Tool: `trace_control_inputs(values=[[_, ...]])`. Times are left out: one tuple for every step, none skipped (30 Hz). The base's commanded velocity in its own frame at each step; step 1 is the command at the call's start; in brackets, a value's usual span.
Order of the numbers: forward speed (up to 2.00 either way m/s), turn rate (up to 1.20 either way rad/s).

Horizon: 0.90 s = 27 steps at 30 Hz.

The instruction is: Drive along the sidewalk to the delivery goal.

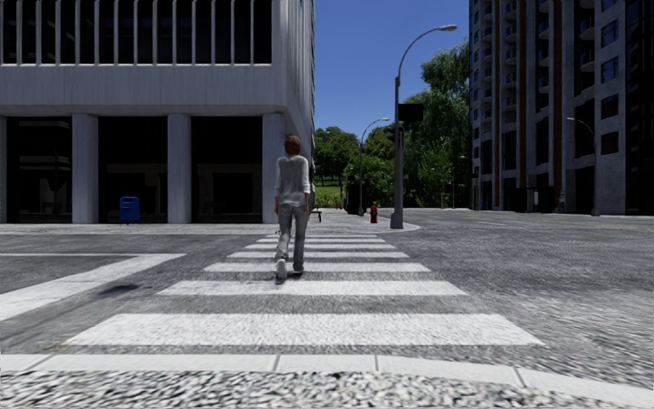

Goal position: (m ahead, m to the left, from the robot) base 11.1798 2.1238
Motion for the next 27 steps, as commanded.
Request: trace_control_inputs(values=[[0.93, 0.00], [0.93, 0.00], [0.93, 0.00], [0.93, 0.00], [0.93, 0.00], [0.93, 0.00], [0.93, 0.00], [0.93, 0.00], [0.93, 0.00], [0.93, 0.00], [0.92, 0.00], [0.92, 0.00], [0.84, 0.00], [0.60, 0.00], [0.36, 0.00], [0.29, 0.00], [0.27, 0.00], [0.27, 0.00], [0.27, 0.00], [0.28, 0.00], [0.28, 0.00], [0.28, 0.00], [0.28, 0.00], [0.28, 0.00], [0.28, 0.00], [0.28, 0.00], [0.28, 0.00]])
